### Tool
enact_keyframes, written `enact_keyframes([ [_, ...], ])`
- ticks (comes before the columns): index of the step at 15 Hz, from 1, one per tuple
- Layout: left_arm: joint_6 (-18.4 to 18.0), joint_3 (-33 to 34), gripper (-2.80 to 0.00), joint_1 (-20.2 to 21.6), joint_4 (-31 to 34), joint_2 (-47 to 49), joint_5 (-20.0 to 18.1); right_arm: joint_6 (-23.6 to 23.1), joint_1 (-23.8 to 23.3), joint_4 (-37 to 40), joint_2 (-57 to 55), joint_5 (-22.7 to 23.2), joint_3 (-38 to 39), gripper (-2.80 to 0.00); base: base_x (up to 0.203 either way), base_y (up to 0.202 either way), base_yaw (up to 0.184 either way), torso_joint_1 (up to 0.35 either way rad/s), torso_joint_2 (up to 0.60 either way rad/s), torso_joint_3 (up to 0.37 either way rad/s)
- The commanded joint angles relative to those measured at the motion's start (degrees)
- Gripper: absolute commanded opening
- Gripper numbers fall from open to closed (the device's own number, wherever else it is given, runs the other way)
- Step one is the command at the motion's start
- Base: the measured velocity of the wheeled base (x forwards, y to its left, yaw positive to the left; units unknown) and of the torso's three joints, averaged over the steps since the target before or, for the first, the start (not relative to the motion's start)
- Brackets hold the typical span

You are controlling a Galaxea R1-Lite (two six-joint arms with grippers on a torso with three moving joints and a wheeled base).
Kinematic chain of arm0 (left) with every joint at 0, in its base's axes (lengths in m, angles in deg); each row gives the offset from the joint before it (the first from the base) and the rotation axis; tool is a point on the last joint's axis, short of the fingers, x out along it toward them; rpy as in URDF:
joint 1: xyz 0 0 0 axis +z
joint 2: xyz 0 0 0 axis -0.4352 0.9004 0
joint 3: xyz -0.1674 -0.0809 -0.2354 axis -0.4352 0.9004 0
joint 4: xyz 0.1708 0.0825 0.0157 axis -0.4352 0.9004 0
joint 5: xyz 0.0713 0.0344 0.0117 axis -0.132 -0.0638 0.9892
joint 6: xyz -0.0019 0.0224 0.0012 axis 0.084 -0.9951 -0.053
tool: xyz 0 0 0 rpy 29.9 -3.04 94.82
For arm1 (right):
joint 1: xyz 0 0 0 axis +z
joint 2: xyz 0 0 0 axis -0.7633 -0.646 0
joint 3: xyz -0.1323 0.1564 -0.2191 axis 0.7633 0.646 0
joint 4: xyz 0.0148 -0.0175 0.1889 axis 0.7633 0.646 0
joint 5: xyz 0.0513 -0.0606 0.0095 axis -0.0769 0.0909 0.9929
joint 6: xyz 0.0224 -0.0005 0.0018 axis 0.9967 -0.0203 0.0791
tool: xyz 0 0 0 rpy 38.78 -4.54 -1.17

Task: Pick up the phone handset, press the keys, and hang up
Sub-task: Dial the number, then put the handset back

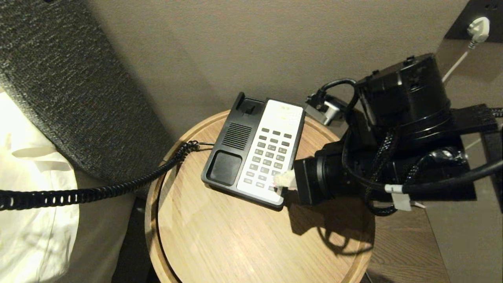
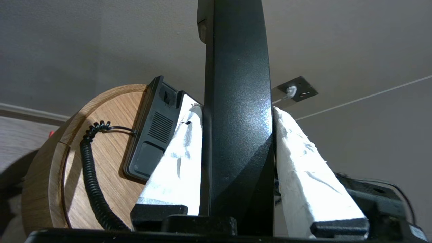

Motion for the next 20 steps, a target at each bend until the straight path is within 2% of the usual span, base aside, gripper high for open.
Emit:
enact_keyframes([
  [1,-0.2,-0.38,-2.8,-0.1,-0.06,3.67,0.1,0.19,-0.06,0.19,4.09,0.14,0.9,-2.8,0.0,0.0,0.0,0.0,0.0,0.0],
  [3,-4.18,-0.43,-2.8,-0.16,-0.24,7.42,0.08,0.23,-0.22,0.51,7.03,0.0,1.64,-2.8,0.0,0.0,0.0,0.0,0.0,0.0],
  [6,-15.65,0.87,-2.8,-0.13,-1.63,13.76,0.53,0.08,-2.36,0.48,11.8,-3.18,4.43,-2.8,0.0,0.0,0.0,0.0,0.0,0.0],
  [8,-23.16,2.76,-2.8,-0.14,-5.89,18.24,0.91,0.15,-5.39,0.78,14.54,-4.05,5.57,-2.8,0.0,0.0,0.0,0.0,0.0,0.0],
  [9,-25.3,3.56,-2.8,-0.18,-8.27,20.53,1.16,0.15,-6.85,1.1,15.91,-4.3,6.15,-2.8,0.0,0.0,0.0,0.0,0.0,0.0],
  [11,-26.64,3.15,-2.8,-0.23,-10.1,24.7,2.24,0.16,-7.83,1.22,18.46,-5.21,7.64,-2.8,0.0,0.0,0.0,0.0,0.0,0.0],
  [16,-27.12,-0.11,-2.8,-0.29,-9.14,32.08,8.63,0.16,-8.47,1.42,22.45,-5.39,9.57,-2.8,0.0,0.0,0.0,0.0,0.0,0.0],
  [20,-27.13,-0.99,-2.8,-1.62,-8.97,33.85,10.23,0.24,-9.15,1.05,23.47,-5.31,11.68,-2.8,0.0,0.0,0.0,0.0,0.0,0.0],
])
